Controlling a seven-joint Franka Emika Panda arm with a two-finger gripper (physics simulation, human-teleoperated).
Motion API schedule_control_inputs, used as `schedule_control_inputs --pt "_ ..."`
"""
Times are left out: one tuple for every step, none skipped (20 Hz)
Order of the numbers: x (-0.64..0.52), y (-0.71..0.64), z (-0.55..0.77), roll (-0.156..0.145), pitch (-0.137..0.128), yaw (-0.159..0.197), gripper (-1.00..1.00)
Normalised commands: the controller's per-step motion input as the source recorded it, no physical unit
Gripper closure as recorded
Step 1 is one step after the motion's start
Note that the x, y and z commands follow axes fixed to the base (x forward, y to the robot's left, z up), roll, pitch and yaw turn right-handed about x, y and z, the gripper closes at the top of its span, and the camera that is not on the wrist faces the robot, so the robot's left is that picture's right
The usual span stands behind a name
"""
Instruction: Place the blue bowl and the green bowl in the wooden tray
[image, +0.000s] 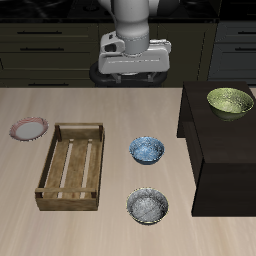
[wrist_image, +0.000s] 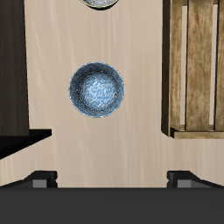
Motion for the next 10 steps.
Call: schedule_control_inputs --pt "0.56 -0.27 -0.15 -0.033 0.010 -0.048 -1.00" --pt "0.22 -0.03 -0.09 -0.020 0.002 0.013 -1.00" --pt "0.30 -0.08 -0.13 0.000 0.007 0.008 -1.00" --pt "0.23 -0.13 -0.11 -0.034 -0.005 -0.007 -1.00" --pt "0.30 -0.09 -0.15 -0.030 0.036 -0.036 -1.00" --pt "0.20 0.01 -0.11 0.002 0.002 0.031 -1.00" --pt "0.27 -0.10 -0.14 -0.045 -0.046 0.024 -1.00" --pt "0.15 -0.02 -0.21 -0.007 0.034 -0.016 -1.00" --pt "0.19 0.01 -0.08 0.011 0.000 0.003 -1.00" --pt "0.17 -0.03 -0.14 -0.018 -0.031 0.016 -1.00"
